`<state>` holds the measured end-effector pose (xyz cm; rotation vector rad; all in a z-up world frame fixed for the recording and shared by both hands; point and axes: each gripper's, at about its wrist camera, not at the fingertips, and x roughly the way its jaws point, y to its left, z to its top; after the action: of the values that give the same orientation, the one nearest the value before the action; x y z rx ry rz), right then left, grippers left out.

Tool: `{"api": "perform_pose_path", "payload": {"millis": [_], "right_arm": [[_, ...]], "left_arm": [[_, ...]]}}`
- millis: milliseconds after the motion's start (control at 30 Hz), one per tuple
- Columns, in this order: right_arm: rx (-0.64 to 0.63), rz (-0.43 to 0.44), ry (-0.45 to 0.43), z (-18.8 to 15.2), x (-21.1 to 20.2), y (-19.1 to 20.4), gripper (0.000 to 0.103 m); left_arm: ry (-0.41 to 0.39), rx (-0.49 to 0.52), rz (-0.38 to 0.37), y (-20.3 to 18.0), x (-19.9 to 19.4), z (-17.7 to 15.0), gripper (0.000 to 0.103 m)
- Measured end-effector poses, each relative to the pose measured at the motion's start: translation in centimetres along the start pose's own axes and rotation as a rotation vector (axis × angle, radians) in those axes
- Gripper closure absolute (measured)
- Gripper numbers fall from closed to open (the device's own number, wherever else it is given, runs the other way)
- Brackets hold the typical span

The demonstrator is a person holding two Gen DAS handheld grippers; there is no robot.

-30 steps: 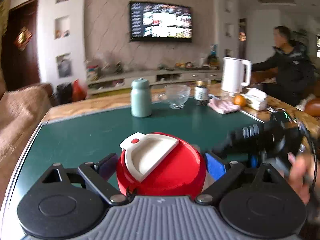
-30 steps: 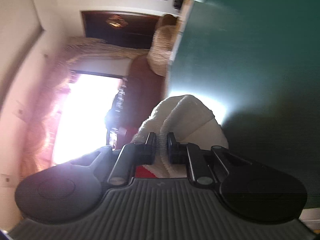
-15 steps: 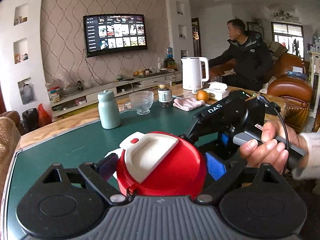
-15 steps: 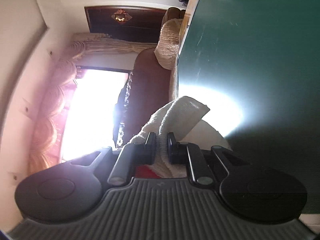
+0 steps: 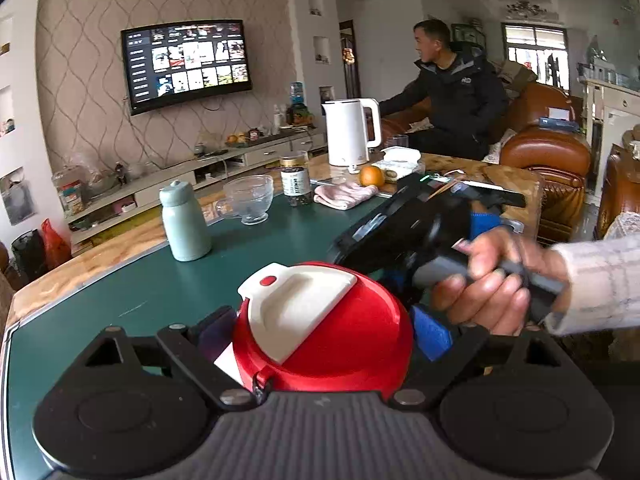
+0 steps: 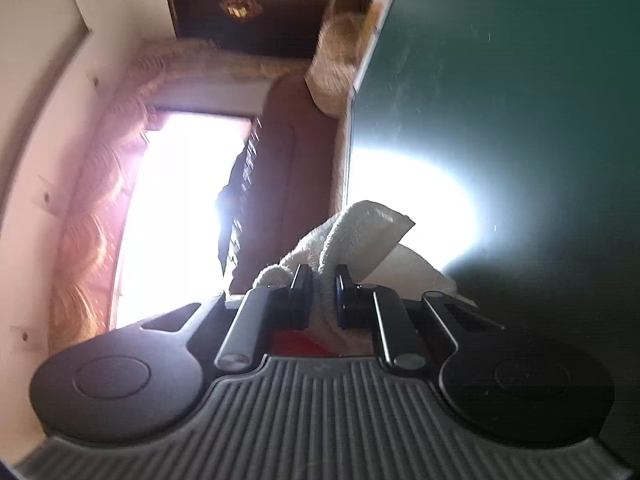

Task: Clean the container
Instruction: 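Rotate the red tumbler back in the left gripper while the right gripper keeps wiping, then hold the red tumbler in the left gripper while the right gripper brings the towel to its lid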

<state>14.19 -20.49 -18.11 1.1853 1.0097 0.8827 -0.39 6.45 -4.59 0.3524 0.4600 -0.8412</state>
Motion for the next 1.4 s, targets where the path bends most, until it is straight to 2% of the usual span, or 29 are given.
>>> {"api": "perform_pose_path", "payload": {"millis": [133,200,333,433,500,667,800,900,1000,1100,1167,1333,1400], "right_arm": [[-0.014,-0.106,0.028,-0.3,0.1,-1.5,0.088],[-0.002,-0.117,0.016,-0.8,-0.9,-1.9,0.088],[0.010,-0.120,-0.013,-2.2,-3.5,-2.1,0.088],[0.014,-0.131,-0.037,-3.2,-5.0,-2.2,0.088],[0.020,-0.128,-0.049,-3.4,-4.7,-2.3,0.088],[0.020,-0.120,-0.069,-3.9,-4.1,-1.9,0.088],[0.009,-0.117,-0.080,-4.5,-4.0,-1.5,0.088],[0.030,-0.077,-0.078,-4.6,-3.7,-0.8,0.088],[0.038,0.021,-0.091,-4.6,-4.5,0.3,0.088],[0.032,0.066,-0.090,-4.0,-4.4,0.6,0.088],[0.082,0.055,-0.064,-3.9,-3.6,-1.0,0.088],[0.068,-0.112,-0.034,-4.6,-2.6,-3.0,0.088],[0.091,-0.066,-0.036,-4.5,-3.0,-2.8,0.088]], "left_arm": [[0.002,-0.003,-0.008,0.6,0.3,0.0,0.008],[0.016,-0.019,0.014,0.4,0.3,0.0,0.007],[0.046,-0.084,0.119,-0.1,0.0,0.4,0.000],[0.040,-0.204,0.168,-0.2,-0.9,0.9,0.000],[0.037,-0.280,0.189,-0.4,-1.4,1.0,0.000],[0.067,-0.369,0.304,-1.1,-1.0,1.8,0.000],[0.102,-0.382,0.418,-1.6,0.8,2.1,0.001],[0.092,-0.348,0.435,-1.8,1.1,1.9,0.006],[0.056,-0.313,0.399,-1.4,0.7,1.2,0.006],[0.009,-0.270,0.345,-1.2,-0.1,0.3,0.006],[-0.028,-0.208,0.297,-1.7,-0.5,-0.4,0.006],[-0.036,-0.142,0.242,-1.5,-0.4,-0.7,0.005],[-0.036,-0.130,0.230,-1.5,-0.4,-0.7,0.005]]}}
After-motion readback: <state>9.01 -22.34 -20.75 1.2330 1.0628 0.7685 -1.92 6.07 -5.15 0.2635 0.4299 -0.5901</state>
